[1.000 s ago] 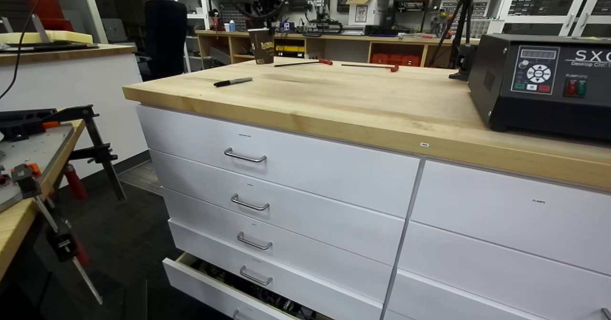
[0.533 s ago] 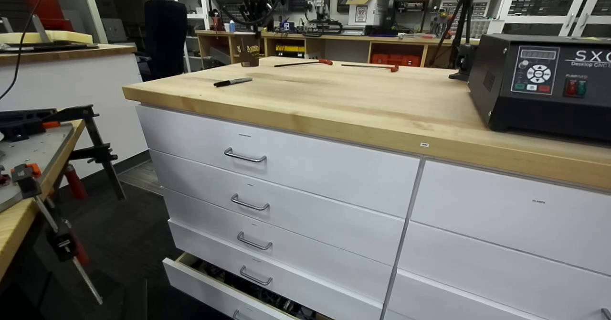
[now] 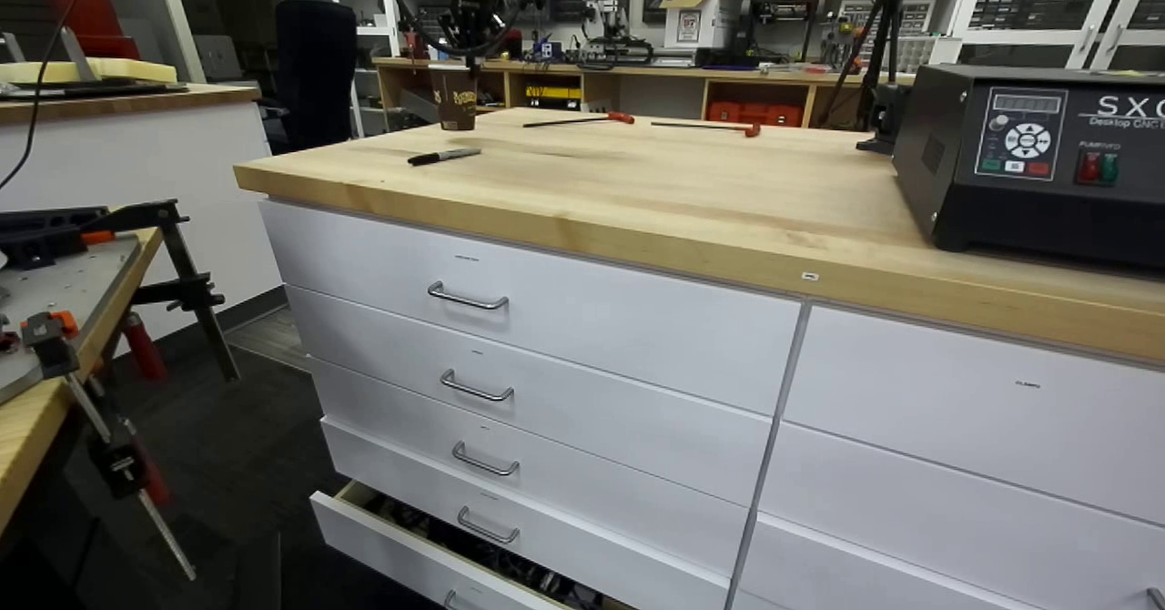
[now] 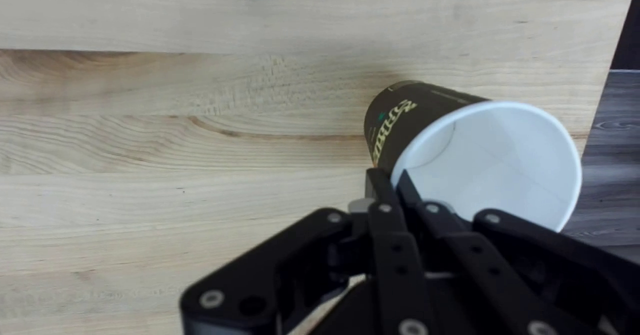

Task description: Move the cup to the left side of the black sharpie and put the sharpie in it

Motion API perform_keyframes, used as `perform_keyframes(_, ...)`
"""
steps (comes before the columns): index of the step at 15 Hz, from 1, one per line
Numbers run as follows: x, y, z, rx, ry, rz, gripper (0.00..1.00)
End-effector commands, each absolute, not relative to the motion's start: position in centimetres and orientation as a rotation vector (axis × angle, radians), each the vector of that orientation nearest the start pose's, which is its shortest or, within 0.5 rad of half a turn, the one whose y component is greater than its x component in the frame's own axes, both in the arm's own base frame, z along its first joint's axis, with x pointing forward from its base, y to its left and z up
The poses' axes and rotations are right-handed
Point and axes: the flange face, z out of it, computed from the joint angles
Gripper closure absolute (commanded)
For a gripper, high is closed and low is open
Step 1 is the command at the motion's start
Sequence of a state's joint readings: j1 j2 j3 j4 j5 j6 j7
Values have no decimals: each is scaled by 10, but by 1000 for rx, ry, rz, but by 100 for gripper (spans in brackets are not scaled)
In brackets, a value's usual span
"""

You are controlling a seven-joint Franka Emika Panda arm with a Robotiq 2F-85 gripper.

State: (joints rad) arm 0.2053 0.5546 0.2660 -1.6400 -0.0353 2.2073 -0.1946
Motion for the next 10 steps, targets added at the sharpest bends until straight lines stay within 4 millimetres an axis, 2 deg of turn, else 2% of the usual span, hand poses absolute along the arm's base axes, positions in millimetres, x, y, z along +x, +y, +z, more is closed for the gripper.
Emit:
perform_keyframes(1,610,290,310,-2870,-981,-54,99)
perform_keyframes(3,609,290,309,-2871,-981,-50,71)
perform_keyframes(7,607,286,316,-2875,-984,-38,46)
perform_keyframes(10,605,276,333,-2881,-979,-46,27)
